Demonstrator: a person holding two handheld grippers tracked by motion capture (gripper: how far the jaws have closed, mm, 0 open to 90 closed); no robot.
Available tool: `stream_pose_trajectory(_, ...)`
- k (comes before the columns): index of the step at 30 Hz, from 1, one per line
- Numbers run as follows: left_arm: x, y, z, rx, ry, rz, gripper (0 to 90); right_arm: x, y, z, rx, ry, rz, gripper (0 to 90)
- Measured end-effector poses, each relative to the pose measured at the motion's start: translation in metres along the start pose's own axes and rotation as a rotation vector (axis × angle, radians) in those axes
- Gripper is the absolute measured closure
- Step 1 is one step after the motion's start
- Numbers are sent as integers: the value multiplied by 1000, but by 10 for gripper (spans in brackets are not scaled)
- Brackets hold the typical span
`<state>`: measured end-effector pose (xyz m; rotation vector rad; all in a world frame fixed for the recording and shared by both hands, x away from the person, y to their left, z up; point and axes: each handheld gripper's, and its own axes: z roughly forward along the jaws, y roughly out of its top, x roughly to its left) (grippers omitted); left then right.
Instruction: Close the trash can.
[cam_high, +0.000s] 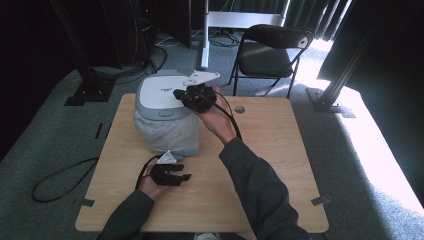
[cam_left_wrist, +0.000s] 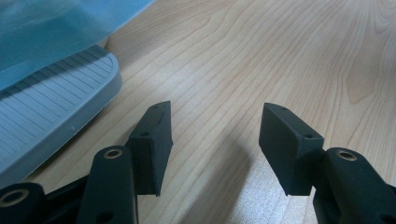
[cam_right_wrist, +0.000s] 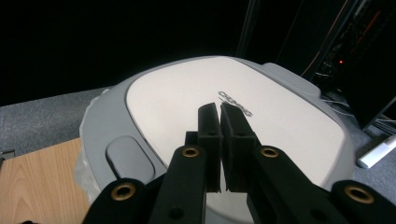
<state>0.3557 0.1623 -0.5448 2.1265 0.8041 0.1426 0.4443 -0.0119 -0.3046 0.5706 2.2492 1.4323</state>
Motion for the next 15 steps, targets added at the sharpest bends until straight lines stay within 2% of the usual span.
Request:
stream_pose_trajectory(8,0,0,0,-1,-2,-2,444,-17,-19,-22,-6,-57,38,863)
stream_pose_trajectory(12,0,0,0,-3,-4,-6,444,-24,-30,-30,9,-82,50,860)
stream_pose_trajectory(15,1,0,0,-2,-3,-4,444,-34,-46,-37,45,-120,53,783)
